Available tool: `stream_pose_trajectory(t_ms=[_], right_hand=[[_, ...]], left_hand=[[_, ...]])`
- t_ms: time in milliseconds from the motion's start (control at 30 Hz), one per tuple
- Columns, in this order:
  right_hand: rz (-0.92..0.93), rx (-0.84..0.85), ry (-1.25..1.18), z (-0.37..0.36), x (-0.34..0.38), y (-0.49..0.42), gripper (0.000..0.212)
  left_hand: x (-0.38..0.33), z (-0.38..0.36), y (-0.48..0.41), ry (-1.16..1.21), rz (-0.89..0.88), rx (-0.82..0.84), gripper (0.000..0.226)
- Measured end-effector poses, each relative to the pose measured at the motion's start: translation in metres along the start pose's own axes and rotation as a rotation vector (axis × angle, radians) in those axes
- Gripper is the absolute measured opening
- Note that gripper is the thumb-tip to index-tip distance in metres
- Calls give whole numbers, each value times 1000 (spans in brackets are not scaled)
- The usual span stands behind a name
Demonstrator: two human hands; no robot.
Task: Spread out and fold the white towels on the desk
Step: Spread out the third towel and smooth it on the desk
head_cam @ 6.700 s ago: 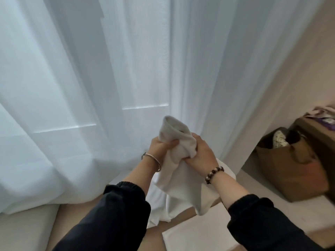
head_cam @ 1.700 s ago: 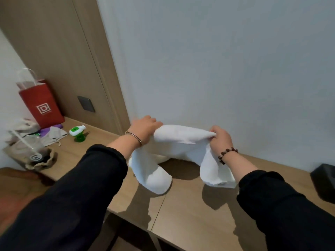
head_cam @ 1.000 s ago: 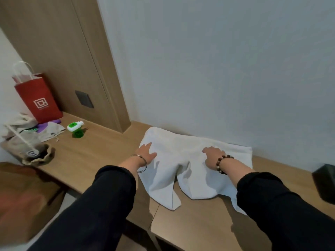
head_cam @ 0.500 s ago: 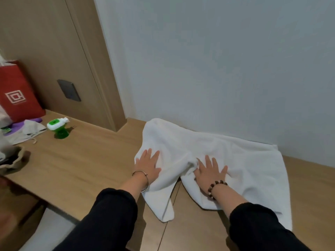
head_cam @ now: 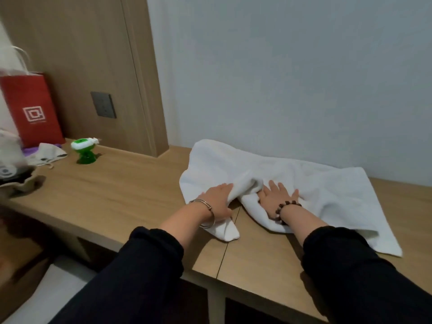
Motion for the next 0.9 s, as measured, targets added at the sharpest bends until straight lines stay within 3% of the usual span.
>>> stream_pose_trajectory(t_ms=[100,167,233,333,433,500,600,667,767,900], right_hand=[[-8,-14,-52,-3,-3,18,56],[-1,-3,-73,-5,-8,32,57],[-1,18,-62,-7,-17,42,57],[-27,50,-41,-8,-29,53,54],[-71,80,18,4,-30,60,52],[-65,36,74,16,-19,62,45],[107,-3,-62,21,11,66,32],[208,19,-95,17,26,68,31],[212,-32,-102,31,31,58,27],[156,205,-2,48,45,39,43]], left_hand=[[16,11,21,-76,-8,-34,80],[30,23,36,-284,-38,-23,83],[55,37,52,-569,-37,-46,70],[112,53,82,-840,262,-13,40],[135,50,100,-648,476,101,43],[122,49,93,-395,393,32,43],[85,45,74,-3,191,-59,43],[65,39,62,13,163,-88,42],[55,29,44,29,267,-93,50],[76,14,35,-127,309,-21,62]])
Point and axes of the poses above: each hand's wrist, its own y-axis away from the middle knuckle, its own z-axis out of the back of the hand, x = y × z, the point moved 3 cm from there along -y, towards the middle knuckle
